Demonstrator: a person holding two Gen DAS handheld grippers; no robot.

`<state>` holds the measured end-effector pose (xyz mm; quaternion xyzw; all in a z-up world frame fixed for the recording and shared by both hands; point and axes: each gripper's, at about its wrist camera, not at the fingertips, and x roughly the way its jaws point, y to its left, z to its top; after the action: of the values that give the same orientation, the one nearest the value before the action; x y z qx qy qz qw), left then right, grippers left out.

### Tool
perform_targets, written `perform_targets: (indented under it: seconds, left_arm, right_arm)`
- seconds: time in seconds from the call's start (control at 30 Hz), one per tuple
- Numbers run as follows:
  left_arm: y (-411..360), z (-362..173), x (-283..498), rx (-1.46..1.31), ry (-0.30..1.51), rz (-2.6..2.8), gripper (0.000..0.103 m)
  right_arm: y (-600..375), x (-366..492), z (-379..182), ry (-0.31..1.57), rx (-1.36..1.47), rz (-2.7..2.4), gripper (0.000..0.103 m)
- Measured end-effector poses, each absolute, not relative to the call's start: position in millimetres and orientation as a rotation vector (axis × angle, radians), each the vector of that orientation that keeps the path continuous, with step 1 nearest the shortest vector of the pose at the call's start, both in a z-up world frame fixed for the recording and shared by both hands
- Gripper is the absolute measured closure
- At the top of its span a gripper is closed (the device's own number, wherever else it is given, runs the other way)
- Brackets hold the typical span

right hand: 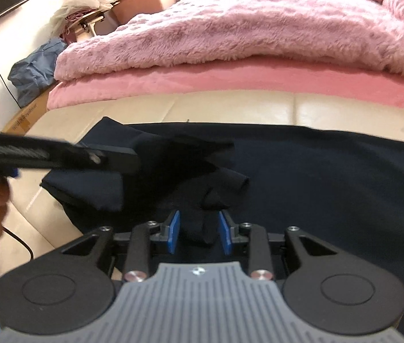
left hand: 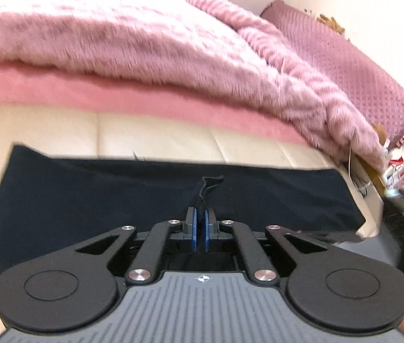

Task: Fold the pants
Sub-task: 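Grasp the folded pants edge with the right gripper and lift it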

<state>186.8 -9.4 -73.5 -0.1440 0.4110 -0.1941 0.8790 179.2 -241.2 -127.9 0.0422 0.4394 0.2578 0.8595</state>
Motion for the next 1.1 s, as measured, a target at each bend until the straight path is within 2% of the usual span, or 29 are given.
perform_targets:
  seconds: [0.1, 0.13, 0.17, 0.2, 0.5, 0.73, 0.83, 1.1]
  left_arm:
    - [-3, -61, 188, -0.304, 0.839, -0.400, 0.099]
    - [-3, -59, 189, -0.304, 0.836, -0.402, 0.099]
    - [-1, -57, 188, -0.303, 0.832, -0.403, 0.099]
    - [-1, -55, 188, -0.301, 0.829, -0.403, 0.099]
    - [-15, -37, 198, -0.214, 0.855, -0.469, 0.098]
    - [-45, -59, 200, -0.101, 0.949, -0.539, 0.099]
    - [-49, -69, 194, -0.085, 0.973, -0.542, 0.099]
    - [-40, -67, 187, -0.105, 0.969, -0.528, 0.099]
  right_arm:
    - [-233, 193, -139, 0.973, 0.126, 0.547, 0.077]
    - [-232, 197, -143, 0.993, 0.142, 0.544, 0.083]
    - [-232, 199, -146, 0.998, 0.158, 0.543, 0.100]
    - [-231, 200, -146, 0.997, 0.167, 0.543, 0.103]
    - [-245, 172, -112, 0.944, 0.151, 0.633, 0.103]
    - [-232, 162, -145, 1.063, 0.061, 0.617, 0.103]
    - [-232, 161, -143, 1.071, 0.082, 0.612, 0.102]
    - [-229, 173, -117, 0.938, 0.131, 0.590, 0.102]
